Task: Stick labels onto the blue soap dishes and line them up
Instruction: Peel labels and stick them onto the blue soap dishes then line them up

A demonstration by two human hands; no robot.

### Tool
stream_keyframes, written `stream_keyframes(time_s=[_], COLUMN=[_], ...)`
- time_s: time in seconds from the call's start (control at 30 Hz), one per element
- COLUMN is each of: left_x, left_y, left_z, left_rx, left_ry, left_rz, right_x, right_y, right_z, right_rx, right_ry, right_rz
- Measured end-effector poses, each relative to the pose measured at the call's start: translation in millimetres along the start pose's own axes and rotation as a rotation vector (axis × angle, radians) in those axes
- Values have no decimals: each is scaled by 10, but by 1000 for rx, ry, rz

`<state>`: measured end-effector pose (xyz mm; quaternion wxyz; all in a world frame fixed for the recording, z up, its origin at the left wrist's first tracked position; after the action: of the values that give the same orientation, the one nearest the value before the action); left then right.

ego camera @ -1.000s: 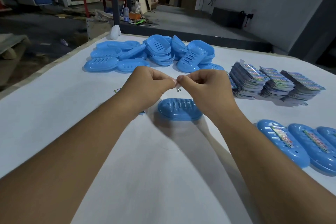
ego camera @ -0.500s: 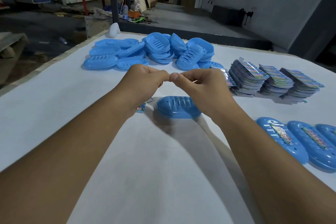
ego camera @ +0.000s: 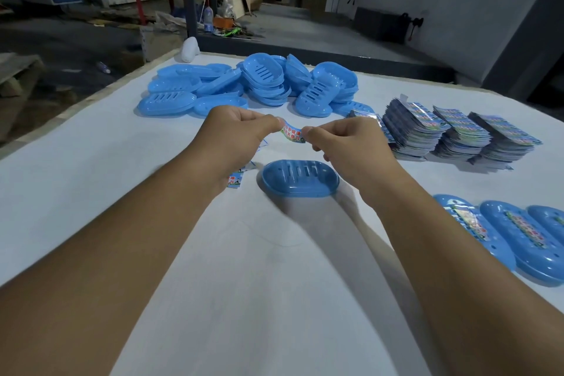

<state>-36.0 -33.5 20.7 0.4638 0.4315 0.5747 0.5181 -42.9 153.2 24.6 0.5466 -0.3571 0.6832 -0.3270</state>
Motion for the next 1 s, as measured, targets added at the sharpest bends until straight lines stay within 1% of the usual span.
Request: stream_keyframes(time_s=[0.13,0.23,0.37,0.6,0.83,1.0], left_x=[-2,-5,36,95,115,132], left_y=[-5,-18,-62,-100,-87,-74], left_z=[-6,11,48,131,145,164], left_rx=[2,16,46,122,182,201], left_ry=[20,39,-9,43,42,44], left_rz=[-57,-164,-257,-438,-598,-664], right_x=[-23,-62,-107,-151,-153,-146], right_y=[14,38,77,122,145,142], right_z=[-25,-49,-57,-65,-59,-58], right_rx=[49,91,127,114,94,80], right_ry=[5,-13,-79,-134,-159,-152], right_rz=[13,40,122,300,361,413])
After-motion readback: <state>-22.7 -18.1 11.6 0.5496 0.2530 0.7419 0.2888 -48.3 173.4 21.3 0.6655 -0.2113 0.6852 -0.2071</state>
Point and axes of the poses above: each hand's wrist, its own z-axis away from the middle knuckle, its own x-axis out of the palm, y = z × x, the point moved 3 cm from there along -z, towards the middle knuckle, and after that the axes turned 6 degrees about z, right-handed, at the moved point
